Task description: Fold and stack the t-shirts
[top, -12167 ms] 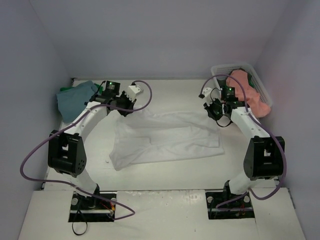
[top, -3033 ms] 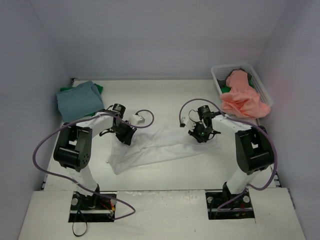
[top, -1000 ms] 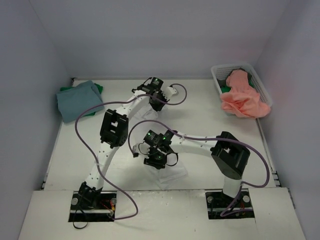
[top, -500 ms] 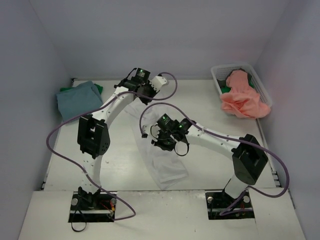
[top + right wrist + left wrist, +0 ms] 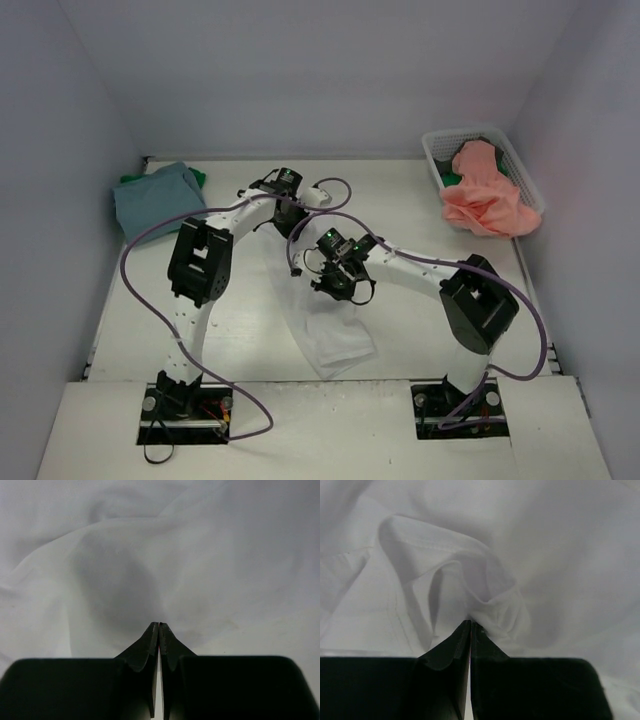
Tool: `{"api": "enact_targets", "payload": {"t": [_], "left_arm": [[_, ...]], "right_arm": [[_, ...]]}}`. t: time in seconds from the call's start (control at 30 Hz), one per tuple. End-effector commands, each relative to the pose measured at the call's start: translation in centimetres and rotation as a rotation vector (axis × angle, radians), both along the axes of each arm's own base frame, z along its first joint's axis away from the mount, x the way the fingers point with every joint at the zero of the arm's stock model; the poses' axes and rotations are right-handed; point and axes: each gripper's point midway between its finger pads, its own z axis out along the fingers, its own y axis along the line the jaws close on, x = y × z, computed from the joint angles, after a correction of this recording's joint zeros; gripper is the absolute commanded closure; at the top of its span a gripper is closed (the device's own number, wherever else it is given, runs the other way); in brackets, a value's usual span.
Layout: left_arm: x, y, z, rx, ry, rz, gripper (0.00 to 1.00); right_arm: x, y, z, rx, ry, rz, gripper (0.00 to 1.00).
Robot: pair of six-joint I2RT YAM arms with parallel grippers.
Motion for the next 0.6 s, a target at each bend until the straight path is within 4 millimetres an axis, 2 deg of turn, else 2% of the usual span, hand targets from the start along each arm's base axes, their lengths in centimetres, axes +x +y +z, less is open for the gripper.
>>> {"api": "enact_targets", "payload": {"t": [0.0, 0.3, 0.43, 0.57], "left_arm": [[1.8, -0.7, 2.4, -0.07, -0.05, 0.022, 1.0], [2.3, -1.0, 0.5, -0.095, -0.021, 0.035, 1.0], [2.8, -1.5, -0.4, -0.096, -0.005, 0.028, 1.0], [3.9, -1.9, 0.0, -0.105, -0.02, 0.028, 1.0]], "right_arm": [[-0.3, 0.3, 0.6, 0.031, 0.001, 0.013, 1.0], [-2.5, 0.4, -0.4, 0.02, 0.054, 0.046, 1.0], [-4.5, 1.0, -1.9, -0.009, 0.102, 0.086, 1.0], [-6.0, 1.7, -3.1, -0.033, 0.14, 0.12, 1.0]]}}
